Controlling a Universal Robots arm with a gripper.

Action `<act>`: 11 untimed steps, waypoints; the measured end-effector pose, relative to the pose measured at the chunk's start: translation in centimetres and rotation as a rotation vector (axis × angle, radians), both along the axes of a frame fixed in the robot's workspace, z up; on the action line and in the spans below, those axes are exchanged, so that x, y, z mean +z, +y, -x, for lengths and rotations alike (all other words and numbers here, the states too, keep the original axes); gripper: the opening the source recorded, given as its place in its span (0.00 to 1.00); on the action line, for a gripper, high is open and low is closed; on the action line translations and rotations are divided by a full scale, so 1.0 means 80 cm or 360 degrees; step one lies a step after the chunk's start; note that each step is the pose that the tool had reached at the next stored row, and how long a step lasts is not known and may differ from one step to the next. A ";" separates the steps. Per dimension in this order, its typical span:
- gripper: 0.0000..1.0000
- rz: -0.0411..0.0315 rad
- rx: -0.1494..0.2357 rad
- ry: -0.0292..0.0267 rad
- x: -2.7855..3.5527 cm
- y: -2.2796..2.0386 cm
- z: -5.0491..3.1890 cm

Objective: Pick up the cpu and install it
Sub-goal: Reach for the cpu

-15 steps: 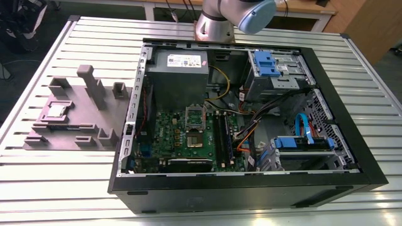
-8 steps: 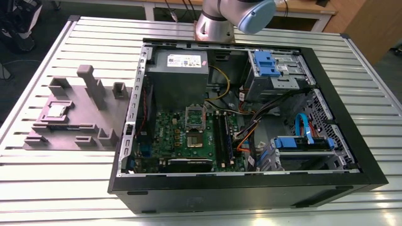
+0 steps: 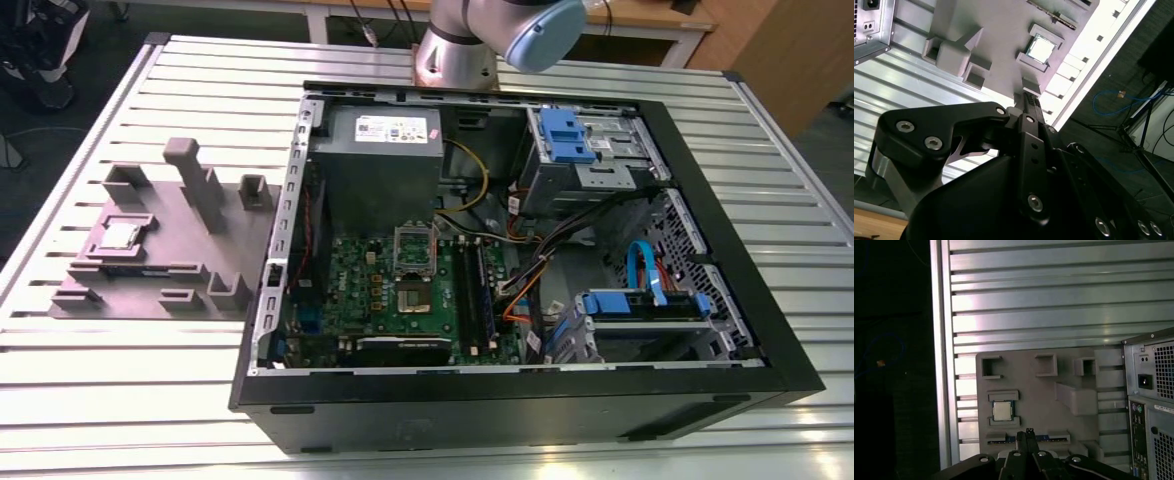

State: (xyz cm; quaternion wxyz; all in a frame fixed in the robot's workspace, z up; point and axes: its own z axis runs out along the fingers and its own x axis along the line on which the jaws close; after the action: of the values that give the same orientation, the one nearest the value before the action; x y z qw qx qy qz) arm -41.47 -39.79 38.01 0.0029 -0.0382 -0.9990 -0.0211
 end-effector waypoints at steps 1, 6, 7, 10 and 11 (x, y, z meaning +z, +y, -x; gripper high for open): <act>0.10 0.0000 0.0000 -0.00001 0.0000 0.0000 0.000; 0.10 0.0000 0.0000 0.00000 -0.0001 0.0000 0.003; 0.10 0.0000 0.0000 0.00001 -0.0001 0.0000 0.005; 0.10 0.0000 0.0000 0.00000 -0.0003 0.0000 0.011; 0.10 0.0000 0.0000 -0.00002 -0.0004 0.0001 0.013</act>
State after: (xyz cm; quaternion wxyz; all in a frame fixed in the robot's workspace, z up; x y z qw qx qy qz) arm -42.51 -39.79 37.98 0.0029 -0.0382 -0.9990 -0.0211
